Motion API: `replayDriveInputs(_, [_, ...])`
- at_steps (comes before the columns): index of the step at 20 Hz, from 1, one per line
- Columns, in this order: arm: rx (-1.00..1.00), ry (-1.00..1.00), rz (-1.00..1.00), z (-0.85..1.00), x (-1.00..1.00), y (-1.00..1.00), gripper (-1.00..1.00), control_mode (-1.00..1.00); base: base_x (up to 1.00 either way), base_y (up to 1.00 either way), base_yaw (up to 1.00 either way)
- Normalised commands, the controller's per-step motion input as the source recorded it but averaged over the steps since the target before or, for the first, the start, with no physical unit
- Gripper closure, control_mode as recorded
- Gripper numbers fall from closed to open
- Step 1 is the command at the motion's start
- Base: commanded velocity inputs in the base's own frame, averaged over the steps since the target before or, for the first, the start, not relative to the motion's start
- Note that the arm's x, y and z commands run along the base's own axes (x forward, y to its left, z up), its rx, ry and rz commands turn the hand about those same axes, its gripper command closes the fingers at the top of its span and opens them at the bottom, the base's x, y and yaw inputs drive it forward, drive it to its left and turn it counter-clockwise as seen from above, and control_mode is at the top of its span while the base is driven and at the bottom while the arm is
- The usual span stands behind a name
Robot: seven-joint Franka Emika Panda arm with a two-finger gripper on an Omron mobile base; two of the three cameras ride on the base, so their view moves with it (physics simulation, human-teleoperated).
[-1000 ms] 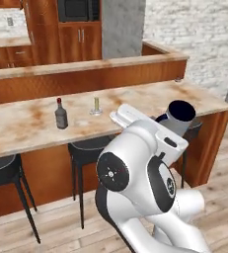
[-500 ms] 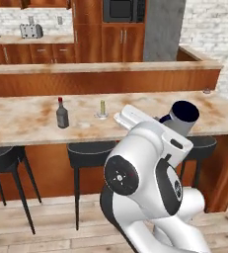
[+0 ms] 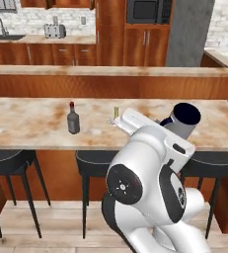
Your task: Open the cabinet directly in front. Then move the liquor and the mug to the dining counter with the candle on it.
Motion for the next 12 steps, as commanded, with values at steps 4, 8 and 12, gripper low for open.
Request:
replayDriveInputs(4, [0.00,0.00,0.00,0.00,0.00,0.00,1.00,1.00,0.96,-0.53,0.10])
replayDriveInputs(8, [0.01,0.00,0.06,-0.01,0.00,-0.17,1.00,-1.00,0.30,-0.41,0.11])
replayDriveInputs(12, [0.07,0.00,0.36,-0.03,0.00,-0.75,1.00,-1.00,0.00,0.00,0.00])
